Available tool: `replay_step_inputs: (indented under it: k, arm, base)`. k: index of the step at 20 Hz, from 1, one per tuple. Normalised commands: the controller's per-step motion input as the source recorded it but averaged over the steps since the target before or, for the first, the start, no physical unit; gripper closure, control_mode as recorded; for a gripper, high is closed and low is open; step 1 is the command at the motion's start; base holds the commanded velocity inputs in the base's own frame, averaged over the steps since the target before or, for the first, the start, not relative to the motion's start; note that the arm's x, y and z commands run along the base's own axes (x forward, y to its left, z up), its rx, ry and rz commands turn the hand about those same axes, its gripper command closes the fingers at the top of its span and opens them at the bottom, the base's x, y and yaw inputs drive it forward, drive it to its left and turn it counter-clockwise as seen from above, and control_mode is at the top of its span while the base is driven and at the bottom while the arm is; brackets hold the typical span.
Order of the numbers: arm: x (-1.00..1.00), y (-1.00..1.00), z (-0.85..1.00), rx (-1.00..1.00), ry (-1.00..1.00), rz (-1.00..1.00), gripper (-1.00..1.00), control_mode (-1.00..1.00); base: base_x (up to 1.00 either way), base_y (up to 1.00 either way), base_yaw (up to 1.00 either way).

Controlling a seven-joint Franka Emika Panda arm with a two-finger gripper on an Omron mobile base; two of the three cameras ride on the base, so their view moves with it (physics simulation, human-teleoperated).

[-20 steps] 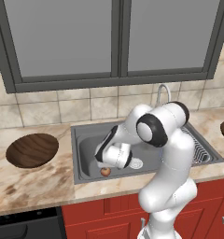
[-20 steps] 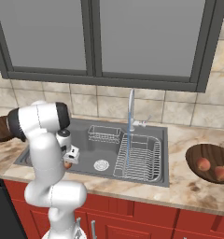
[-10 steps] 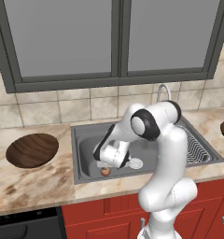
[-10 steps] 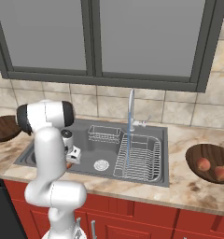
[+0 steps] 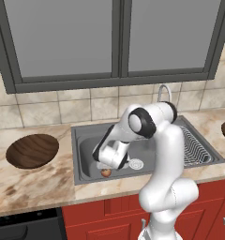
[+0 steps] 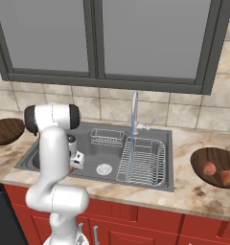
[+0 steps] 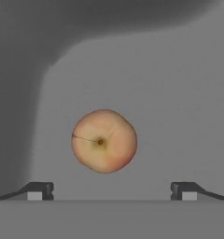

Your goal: Pick the onions from the sink and place them in one bowl. Place the peach in the other bowl. Then turn off the sink faucet.

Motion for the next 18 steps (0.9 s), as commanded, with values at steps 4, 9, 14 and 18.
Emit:
replay_step_inputs:
  k: [4,9,14,18]
  arm:
    - [0.21,0.09,-0.13,0.00,0.00,-0.02,-1.00,-1.00]
    - [0.23,0.13,-0.10,0.00,0.00,-0.03,-1.00,-1.00]
    - [0.09,0.08,-0.13,0.00,0.00,-0.03,-1.00,-1.00]
    - [0.00,0.00,-0.15,0.00,0.00,-0.04,-1.00,-1.00]
  base:
    - [0.00,0.00,0.00]
    - [0.00,0.00,0.00]
    - [0.00,0.00,0.00]
    - [0.00,0.00,0.00]
